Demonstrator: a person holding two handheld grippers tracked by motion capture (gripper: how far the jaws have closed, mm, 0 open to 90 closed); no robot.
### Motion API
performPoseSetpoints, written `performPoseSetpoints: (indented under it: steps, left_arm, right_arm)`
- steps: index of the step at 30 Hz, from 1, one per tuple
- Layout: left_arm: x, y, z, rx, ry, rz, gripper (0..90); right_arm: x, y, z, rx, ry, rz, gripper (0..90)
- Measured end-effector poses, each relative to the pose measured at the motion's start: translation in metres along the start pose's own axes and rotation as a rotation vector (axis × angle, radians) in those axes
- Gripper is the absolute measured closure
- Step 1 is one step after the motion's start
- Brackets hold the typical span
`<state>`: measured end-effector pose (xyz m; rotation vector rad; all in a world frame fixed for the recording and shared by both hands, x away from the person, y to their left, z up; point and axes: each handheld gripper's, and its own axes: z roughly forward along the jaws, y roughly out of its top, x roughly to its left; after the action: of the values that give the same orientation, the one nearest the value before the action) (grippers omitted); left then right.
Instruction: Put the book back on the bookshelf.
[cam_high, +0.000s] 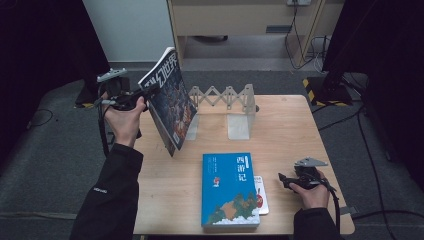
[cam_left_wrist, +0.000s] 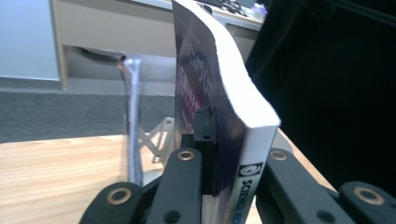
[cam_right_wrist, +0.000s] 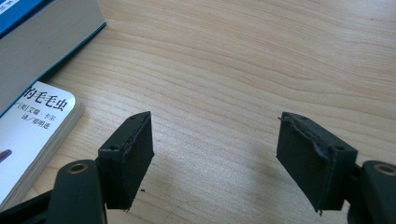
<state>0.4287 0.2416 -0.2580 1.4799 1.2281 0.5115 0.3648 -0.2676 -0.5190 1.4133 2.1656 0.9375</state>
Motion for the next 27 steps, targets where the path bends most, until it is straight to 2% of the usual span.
performPoseSetpoints:
  steps: [5, 14, 27]
  left_arm:
    - [0.0, -0.001, 0.01, -0.015, 0.057, 0.012, 81.8]
    - [-0.002, -0.001, 0.029, -0.026, 0.112, 0.006, 81.8]
    - [-0.019, -0.02, 0.057, -0.028, 0.182, 0.078, 81.8]
  right_arm:
    - [0.0, 0.001, 0.002, 0.006, 0.005, -0.012, 27.1]
    - [0.001, 0.002, 0.002, 0.006, 0.007, -0.007, 27.2]
    - [0.002, 0.002, 0.002, 0.007, 0.01, -0.012, 27.4]
